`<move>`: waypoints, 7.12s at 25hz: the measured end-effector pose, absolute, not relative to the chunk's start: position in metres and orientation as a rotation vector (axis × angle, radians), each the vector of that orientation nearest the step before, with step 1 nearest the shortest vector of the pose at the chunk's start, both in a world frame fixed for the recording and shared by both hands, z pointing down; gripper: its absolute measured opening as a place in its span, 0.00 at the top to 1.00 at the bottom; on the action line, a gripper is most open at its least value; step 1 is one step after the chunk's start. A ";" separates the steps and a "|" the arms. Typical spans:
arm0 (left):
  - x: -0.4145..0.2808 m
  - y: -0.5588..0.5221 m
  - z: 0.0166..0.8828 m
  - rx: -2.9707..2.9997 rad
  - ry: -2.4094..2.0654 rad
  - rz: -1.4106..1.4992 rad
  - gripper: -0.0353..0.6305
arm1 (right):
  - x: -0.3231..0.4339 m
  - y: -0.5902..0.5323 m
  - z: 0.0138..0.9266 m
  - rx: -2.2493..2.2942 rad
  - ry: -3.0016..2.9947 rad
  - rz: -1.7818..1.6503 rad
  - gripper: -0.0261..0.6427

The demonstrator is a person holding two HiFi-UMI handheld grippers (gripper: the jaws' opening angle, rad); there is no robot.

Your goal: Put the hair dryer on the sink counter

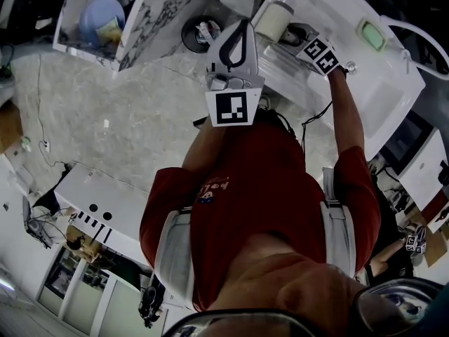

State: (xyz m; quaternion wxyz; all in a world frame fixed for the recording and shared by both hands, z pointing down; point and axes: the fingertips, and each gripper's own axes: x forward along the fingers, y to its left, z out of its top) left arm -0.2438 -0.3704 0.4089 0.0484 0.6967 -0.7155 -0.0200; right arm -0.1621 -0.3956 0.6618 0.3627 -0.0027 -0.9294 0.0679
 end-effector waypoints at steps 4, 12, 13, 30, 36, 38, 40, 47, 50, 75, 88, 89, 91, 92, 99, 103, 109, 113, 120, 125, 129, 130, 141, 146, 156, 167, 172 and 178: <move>-0.250 -0.374 0.413 2.116 -2.173 -0.057 0.94 | -0.167 -0.395 0.665 -0.046 -2.381 0.185 0.69; -0.252 -0.381 0.417 2.121 -2.158 -0.060 0.94 | -0.170 -0.401 0.672 -0.007 -2.352 0.088 0.68; -0.252 -0.381 0.418 2.121 -2.155 -0.060 0.94 | -0.170 -0.403 0.671 0.003 -2.353 0.087 0.68; -0.244 -0.385 0.416 2.157 -2.128 -0.049 0.94 | -0.162 -0.409 0.678 0.080 -2.311 0.108 0.45; -0.230 -0.385 0.411 2.180 -2.114 -0.050 0.94 | -0.153 -0.411 0.665 0.124 -2.358 0.150 0.44; -0.226 -0.384 0.410 2.189 -2.112 -0.050 0.94 | -0.150 -0.411 0.660 0.142 -2.378 0.168 0.43; -0.222 -0.383 0.408 2.202 -2.110 -0.049 0.94 | -0.147 -0.411 0.655 0.159 -2.387 0.166 0.43; -0.205 -0.378 0.394 2.235 -2.105 -0.053 0.94 | -0.132 -0.406 0.634 0.209 -2.429 0.179 0.43; -0.199 -0.376 0.391 2.248 -2.105 -0.058 0.94 | -0.126 -0.404 0.624 0.240 -2.464 0.211 0.43; -0.141 -0.347 0.364 2.326 -2.129 -0.064 0.94 | -0.060 -0.360 0.490 0.672 -2.809 0.175 0.43; -0.128 -0.321 0.352 2.357 -2.191 -0.028 0.94 | -0.024 -0.323 0.401 0.821 -2.976 0.036 0.43; -0.126 -0.319 0.350 2.360 -2.193 -0.032 0.94 | -0.019 -0.320 0.395 0.850 -2.978 0.011 0.43; -0.123 -0.314 0.346 2.367 -2.197 -0.044 0.94 | -0.011 -0.315 0.381 0.912 -2.999 -0.052 0.43; -0.121 -0.312 0.344 2.370 -2.198 -0.050 0.94 | -0.007 -0.312 0.374 0.941 -3.015 -0.082 0.44; -0.106 -0.294 0.334 2.399 -2.194 -0.099 0.94 | 0.024 -0.292 0.336 1.118 -3.038 -0.230 0.44; -0.096 -0.284 0.331 2.428 -2.172 -0.116 0.94 | 0.033 -0.281 0.320 1.247 -3.019 -0.325 0.45; -0.082 -0.273 0.333 2.444 -2.148 -0.131 0.94 | 0.058 -0.266 0.322 1.438 -2.947 -0.337 0.47; -0.073 -0.269 0.330 2.472 -2.129 -0.145 0.94 | 0.073 -0.262 0.317 1.574 -2.902 -0.349 0.47; -0.060 -0.263 0.320 2.474 -2.098 -0.242 0.94 | 0.091 -0.251 0.319 1.682 -2.855 -0.355 0.52; -0.050 -0.260 0.321 2.509 -2.071 -0.239 0.94 | 0.109 -0.243 0.316 1.813 -2.828 -0.393 0.63; -0.041 -0.255 0.322 2.524 -2.053 -0.245 0.94 | 0.117 -0.237 0.321 1.835 -2.806 -0.403 0.66; -0.040 -0.254 0.322 2.527 -2.052 -0.249 0.94 | 0.118 -0.236 0.323 1.837 -2.799 -0.403 0.66; -0.024 -0.239 0.329 2.560 -2.025 -0.254 0.94 | 0.126 -0.231 0.341 1.891 -2.716 -0.372 0.74; -0.022 -0.237 0.329 2.566 -2.011 -0.260 0.94 | 0.129 -0.231 0.343 1.922 -2.682 -0.365 0.79; -0.012 -0.234 0.331 2.584 -1.988 -0.260 0.94 | 0.135 -0.231 0.350 1.936 -2.646 -0.333 0.87; 0.002 -0.233 0.326 2.641 -1.952 -0.265 0.94 | 0.135 -0.228 0.346 1.902 -2.662 -0.356 0.96; 0.003 -0.232 0.327 2.639 -1.953 -0.225 0.94 | 0.131 -0.228 0.343 1.869 -2.667 -0.371 0.96; -0.002 -0.237 0.335 2.661 -1.964 -0.137 0.94 | 0.125 -0.230 0.345 1.827 -2.689 -0.342 0.96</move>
